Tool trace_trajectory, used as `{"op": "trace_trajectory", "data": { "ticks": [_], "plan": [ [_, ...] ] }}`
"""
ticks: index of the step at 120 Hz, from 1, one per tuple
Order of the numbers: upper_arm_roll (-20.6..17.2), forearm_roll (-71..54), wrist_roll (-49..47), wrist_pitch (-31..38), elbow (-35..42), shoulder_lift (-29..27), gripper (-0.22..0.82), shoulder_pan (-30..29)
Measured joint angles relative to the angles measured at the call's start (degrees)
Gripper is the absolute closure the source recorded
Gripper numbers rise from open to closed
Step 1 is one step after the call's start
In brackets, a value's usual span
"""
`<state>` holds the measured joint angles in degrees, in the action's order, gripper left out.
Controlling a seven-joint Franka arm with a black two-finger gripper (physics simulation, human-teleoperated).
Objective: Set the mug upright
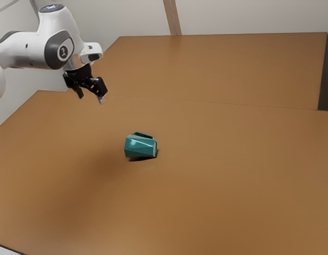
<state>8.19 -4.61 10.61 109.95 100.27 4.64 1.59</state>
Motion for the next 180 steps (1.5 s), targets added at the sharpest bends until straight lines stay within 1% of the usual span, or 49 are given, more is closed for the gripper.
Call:
{"op": "trace_trajectory", "data": {
  "ticks": [14,22,34,44,58,76,102,129,164,172,180],
  "plan": [
    [0.14,1.46,1.06,0.53,0.21,-0.37,0.0,-0.52],
    [1.94,7.85,1.6,0.87,1.5,-0.91,0.0,-0.06],
    [2.9,19.5,2.67,2.56,9.14,-3.17,0.0,-2.98],
    [3.64,28.98,4.47,4.29,13.71,-3.08,0.0,-5.87],
    [3.84,40.11,8.35,5.62,15.63,0.24,0.0,-8.92],
    [3.92,49.76,14.05,6.24,15.84,4.61,0.0,-6.12],
    [3.9,56.67,21.19,6.26,15.76,9.05,0.0,-6.63],
    [3.77,60.96,27.4,6.02,14.56,14.06,0.0,-6.51],
    [3.25,62.79,32.89,5.87,12.03,15.7,0.0,-5.05],
    [3.19,63.12,33.79,5.87,11.88,15.76,0.02,-4.45],
    [3.11,63.39,34.59,5.9,11.83,15.77,0.07,-4.18]
  ]
}}
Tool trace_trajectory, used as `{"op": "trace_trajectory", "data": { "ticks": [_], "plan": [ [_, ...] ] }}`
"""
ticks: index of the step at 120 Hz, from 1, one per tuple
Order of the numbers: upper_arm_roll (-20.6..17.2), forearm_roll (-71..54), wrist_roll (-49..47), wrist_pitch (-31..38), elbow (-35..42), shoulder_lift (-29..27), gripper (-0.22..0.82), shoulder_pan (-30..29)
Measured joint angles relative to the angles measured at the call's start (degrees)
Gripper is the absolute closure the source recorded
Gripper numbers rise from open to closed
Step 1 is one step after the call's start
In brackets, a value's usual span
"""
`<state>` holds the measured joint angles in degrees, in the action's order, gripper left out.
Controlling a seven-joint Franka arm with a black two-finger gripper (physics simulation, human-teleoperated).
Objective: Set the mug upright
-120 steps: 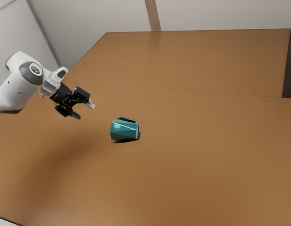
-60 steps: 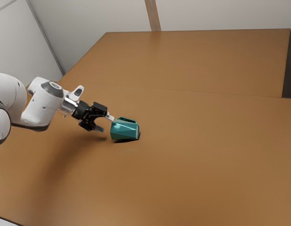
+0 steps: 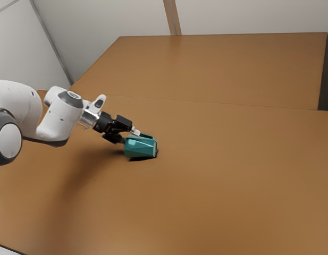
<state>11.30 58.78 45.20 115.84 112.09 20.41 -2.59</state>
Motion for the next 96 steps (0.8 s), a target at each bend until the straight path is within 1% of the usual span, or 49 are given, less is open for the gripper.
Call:
{"op": "trace_trajectory", "data": {
  "ticks": [13,24,39,52,72,96],
  "plan": [
    [-0.09,0.39,1.08,0.05,-0.01,-0.05,0.18,0.48],
    [-0.12,0.61,1.86,0.1,-0.01,-0.06,0.31,0.63],
    [-0.13,0.75,2.75,0.13,-0.01,-0.18,0.53,0.6],
    [-0.14,0.8,3.34,0.23,-0.01,-0.24,0.64,0.61],
    [-0.15,1.92,3.9,0.51,-0.01,-0.66,0.72,1.59],
    [-0.14,2.71,4.13,0.6,0.15,-1.86,0.76,3.04]
  ]
}}
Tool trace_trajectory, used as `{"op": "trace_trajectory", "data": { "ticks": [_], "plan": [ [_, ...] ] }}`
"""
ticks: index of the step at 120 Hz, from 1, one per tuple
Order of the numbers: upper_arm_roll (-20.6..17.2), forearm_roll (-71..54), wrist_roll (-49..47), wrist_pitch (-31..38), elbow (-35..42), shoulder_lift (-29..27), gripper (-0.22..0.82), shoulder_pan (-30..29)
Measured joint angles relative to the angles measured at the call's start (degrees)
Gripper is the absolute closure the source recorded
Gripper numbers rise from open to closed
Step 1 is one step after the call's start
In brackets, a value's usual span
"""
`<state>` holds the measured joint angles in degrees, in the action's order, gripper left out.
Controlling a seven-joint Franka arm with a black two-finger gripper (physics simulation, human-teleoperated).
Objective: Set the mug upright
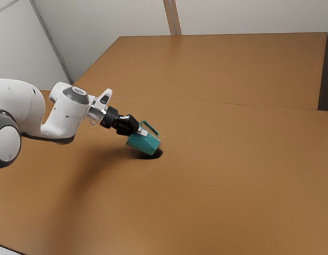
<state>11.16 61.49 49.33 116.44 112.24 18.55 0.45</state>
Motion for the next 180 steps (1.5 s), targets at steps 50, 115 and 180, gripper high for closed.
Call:
{"op": "trace_trajectory", "data": {
  "ticks": [50,115,180],
  "plan": [
    [1.86,-23.63,-3.26,5.14,-3.72,-2.24,0.78,6.52],
    [2.06,-55.66,-10.07,7.19,-15.9,7.88,0.79,11.57],
    [1.76,-60.35,-12.53,7.18,-16.82,9.99,0.35,12.69]
  ]
}}
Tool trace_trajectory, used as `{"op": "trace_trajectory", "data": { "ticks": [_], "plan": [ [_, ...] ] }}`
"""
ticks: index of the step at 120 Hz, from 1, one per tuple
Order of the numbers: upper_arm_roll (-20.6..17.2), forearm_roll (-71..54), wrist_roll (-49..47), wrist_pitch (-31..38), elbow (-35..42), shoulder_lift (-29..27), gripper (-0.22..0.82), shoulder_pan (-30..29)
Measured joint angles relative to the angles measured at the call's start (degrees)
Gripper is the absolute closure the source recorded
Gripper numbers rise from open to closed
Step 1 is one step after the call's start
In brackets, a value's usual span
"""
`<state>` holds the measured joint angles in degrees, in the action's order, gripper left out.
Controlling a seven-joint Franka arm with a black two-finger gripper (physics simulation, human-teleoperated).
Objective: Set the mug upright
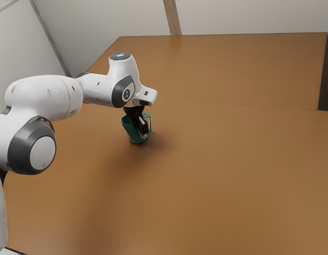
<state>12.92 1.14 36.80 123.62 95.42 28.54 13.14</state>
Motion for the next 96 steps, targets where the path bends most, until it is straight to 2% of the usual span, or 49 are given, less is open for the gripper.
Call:
{"op": "trace_trajectory", "data": {
  "ticks": [15,34,52,68,96],
  "plan": [
    [0.1,-0.08,-0.08,-0.06,-0.11,-0.61,0.19,0.12],
    [0.25,0.27,-0.21,-0.13,-0.21,-2.7,0.09,0.06],
    [0.48,1.74,-0.63,-0.57,-0.04,-7.61,0.05,-0.29],
    [0.96,1.79,-2.23,-3.62,0.24,-13.59,0.02,-0.63],
    [2.24,-4.64,-8.1,-15.36,-1.87,-23.19,0.01,-0.19]
  ]
}}
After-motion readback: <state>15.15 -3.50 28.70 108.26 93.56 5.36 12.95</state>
